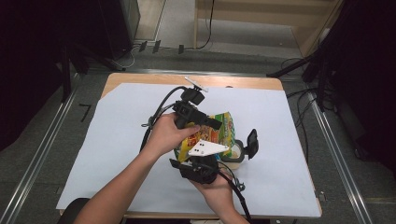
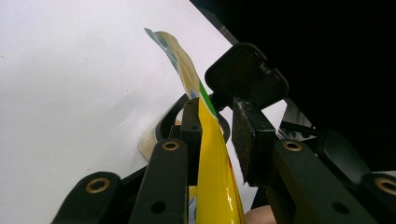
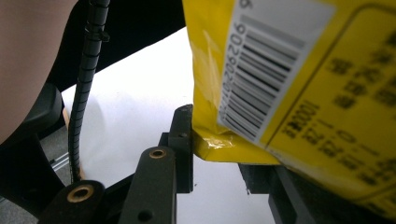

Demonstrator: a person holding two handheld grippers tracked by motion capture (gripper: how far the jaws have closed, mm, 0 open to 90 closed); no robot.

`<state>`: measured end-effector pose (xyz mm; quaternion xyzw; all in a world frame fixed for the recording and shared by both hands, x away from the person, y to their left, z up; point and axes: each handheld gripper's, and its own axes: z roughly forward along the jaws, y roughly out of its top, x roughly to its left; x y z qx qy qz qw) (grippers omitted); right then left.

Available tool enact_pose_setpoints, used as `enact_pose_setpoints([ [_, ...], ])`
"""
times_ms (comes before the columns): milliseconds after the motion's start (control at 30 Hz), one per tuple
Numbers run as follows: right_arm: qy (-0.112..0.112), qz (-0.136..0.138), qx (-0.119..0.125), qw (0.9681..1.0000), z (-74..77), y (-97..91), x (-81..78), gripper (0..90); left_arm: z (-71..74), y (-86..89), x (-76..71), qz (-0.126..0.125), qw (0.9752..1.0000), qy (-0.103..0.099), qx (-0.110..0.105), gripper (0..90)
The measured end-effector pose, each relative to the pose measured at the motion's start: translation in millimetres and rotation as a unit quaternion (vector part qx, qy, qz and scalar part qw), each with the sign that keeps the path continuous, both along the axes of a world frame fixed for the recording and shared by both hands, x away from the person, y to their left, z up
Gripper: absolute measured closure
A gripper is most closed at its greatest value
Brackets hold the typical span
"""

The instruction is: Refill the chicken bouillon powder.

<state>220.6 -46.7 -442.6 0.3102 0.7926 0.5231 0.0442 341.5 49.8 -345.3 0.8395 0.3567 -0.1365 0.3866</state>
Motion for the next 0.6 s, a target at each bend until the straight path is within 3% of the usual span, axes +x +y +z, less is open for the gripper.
enact_pose_setpoints([
  [300,-0.002,-0.002,-0.006,1.0,0.2,-0.2,0.2,70.6,-0.7,1.1,1.6,0.002,1.0,0.004,-0.004,75.0],
  [367,0.007,-0.003,0.0,1.0,-0.5,-0.5,1.3,71.0,0.2,0.9,0.8,-0.003,0.9999,0.006,-0.008,73.6],
  [600,0.017,-0.002,0.015,0.9997,-0.5,-2.5,2.4,71.5,4.7,-1.6,-4.8,-0.001,0.9999,-0.011,-0.004,73.8],
])
